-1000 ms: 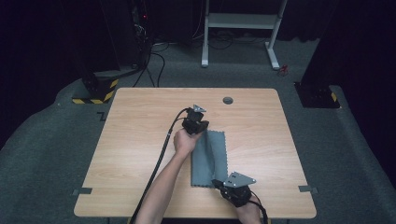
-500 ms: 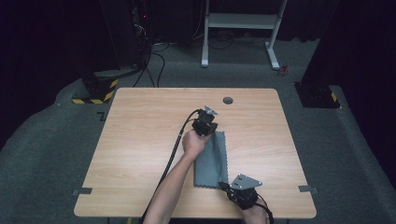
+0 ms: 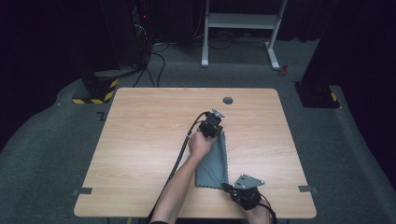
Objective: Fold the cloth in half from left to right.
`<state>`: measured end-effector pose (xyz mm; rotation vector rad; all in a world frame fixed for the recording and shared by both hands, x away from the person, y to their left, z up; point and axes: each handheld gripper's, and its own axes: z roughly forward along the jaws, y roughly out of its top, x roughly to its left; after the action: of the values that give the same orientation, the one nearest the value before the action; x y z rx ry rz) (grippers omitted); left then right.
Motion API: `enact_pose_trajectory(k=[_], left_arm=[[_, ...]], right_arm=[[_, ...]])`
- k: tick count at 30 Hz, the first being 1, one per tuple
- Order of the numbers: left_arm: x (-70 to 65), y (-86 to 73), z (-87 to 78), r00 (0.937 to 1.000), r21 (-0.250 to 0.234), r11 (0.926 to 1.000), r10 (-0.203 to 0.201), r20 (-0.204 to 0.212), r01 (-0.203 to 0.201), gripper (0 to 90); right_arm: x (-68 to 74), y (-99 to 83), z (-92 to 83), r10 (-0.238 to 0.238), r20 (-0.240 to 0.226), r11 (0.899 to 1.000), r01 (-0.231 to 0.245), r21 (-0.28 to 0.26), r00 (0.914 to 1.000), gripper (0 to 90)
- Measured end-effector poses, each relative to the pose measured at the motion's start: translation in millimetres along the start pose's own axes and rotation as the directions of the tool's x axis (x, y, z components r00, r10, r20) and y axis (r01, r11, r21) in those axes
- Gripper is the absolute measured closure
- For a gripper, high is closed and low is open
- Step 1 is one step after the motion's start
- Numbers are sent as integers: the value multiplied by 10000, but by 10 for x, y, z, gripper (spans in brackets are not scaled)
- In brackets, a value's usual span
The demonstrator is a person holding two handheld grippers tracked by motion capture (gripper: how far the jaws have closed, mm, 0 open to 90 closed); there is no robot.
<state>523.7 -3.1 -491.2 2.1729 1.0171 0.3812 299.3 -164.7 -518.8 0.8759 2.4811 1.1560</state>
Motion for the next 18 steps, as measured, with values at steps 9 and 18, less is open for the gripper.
enact_pose_trajectory(k=[9, 18], left_arm=[[-7, -19, 45, 10000, 6, 10000, -81, 37, 81, 754], [24, -131, -237, 10000, -270, 9996, -50, -83, 48, 538]], right_arm=[[-96, -11, -28, 458, -231, 9989, -454, 152, 9987, 847], [-283, 62, -142, 863, 25, 9947, -860, -555, 9963, 808]])
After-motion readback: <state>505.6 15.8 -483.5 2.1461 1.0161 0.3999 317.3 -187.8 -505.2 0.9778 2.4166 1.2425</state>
